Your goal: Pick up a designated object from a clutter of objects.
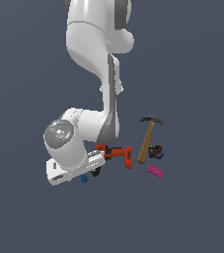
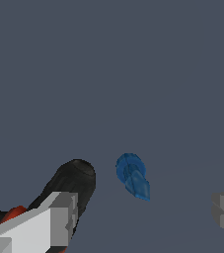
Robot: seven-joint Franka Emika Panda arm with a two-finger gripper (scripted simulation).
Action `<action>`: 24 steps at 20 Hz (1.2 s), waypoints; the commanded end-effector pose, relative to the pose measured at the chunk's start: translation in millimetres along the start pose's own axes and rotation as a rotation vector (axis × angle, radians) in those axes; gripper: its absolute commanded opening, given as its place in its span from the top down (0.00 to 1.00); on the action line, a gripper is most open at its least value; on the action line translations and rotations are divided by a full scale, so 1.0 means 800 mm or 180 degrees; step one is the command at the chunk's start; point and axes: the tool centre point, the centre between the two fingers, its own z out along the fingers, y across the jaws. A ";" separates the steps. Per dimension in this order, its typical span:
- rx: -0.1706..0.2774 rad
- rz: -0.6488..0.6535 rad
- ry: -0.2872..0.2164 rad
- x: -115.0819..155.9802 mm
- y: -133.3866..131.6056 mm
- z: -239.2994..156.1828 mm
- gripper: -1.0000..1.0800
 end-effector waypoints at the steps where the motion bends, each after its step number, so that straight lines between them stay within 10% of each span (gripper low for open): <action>1: 0.0002 -0.0002 -0.0003 -0.001 0.000 0.016 0.04; 11: 0.0001 -0.0008 0.0000 0.000 0.000 0.048 0.04; 12: 0.0001 -0.0008 0.0000 0.000 0.000 0.048 1.00; 24: -0.0006 -0.0010 0.0012 0.002 0.001 0.044 1.00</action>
